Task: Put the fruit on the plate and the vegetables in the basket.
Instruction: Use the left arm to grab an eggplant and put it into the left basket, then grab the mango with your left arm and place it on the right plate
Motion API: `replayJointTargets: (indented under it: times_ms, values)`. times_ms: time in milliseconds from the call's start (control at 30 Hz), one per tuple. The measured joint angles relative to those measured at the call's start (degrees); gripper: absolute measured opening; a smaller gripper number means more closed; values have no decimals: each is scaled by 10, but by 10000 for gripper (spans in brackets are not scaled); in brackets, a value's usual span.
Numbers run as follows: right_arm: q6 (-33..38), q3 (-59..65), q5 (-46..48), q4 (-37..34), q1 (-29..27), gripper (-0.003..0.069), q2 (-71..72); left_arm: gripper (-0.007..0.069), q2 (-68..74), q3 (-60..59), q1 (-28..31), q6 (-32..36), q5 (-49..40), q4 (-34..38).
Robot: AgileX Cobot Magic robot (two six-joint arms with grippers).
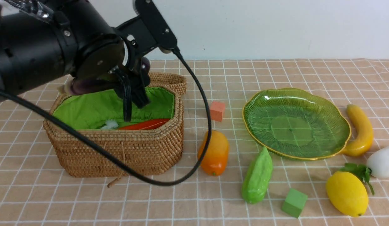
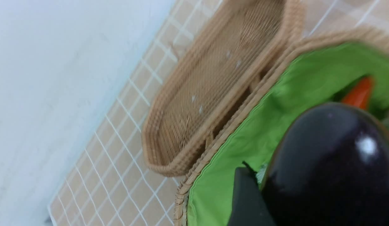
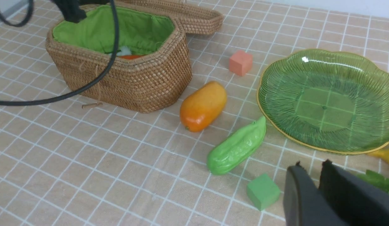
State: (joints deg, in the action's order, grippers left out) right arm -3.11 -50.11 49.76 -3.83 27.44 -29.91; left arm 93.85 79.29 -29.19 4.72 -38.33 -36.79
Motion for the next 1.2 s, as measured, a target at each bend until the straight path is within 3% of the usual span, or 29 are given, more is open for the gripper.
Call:
replayJointTargets:
  times_ms: [33, 133, 200, 367, 433, 500, 533, 733, 833, 967, 1067, 1200]
  values:
    - [0, 0, 0, -1, 0, 109, 0, 430, 2, 0, 2, 0, 2, 0]
    - [0, 0, 2, -3, 0, 109, 0, 580, 32, 0, 13, 0, 25, -3]
    - [0, 0, 3, -2, 0, 109, 0, 638, 37, 0, 13, -2, 34, -1]
    - [-5, -19, 26, 28, 0, 109, 0, 652, 34, 0, 13, -50, 22, 45]
    - [-21, -45, 54, 45, 0, 109, 0, 597, 28, 0, 9, -124, -19, 107]
    - [-27, -59, 74, 52, 0, 109, 0, 535, 22, 0, 2, -148, -36, 135]
    - [-34, -75, 96, 60, 0, 109, 0, 421, 11, 7, -20, -179, -59, 199]
    - [-37, -85, 132, 65, 0, 109, 0, 92, 45, 132, -110, -172, -152, 330]
    - [-36, -85, 138, 65, 0, 112, 0, 79, 90, 191, -130, -163, -192, 347]
    - [-28, -85, 151, 92, 0, 115, 7, 189, 199, 281, -142, -152, -251, 354]
    - [-41, -85, 163, 110, 0, 117, 23, 387, 292, 330, -141, -164, -263, 318]
    - [-46, -85, 177, 112, 0, 118, 32, 575, 344, 359, -141, -190, -237, 238]
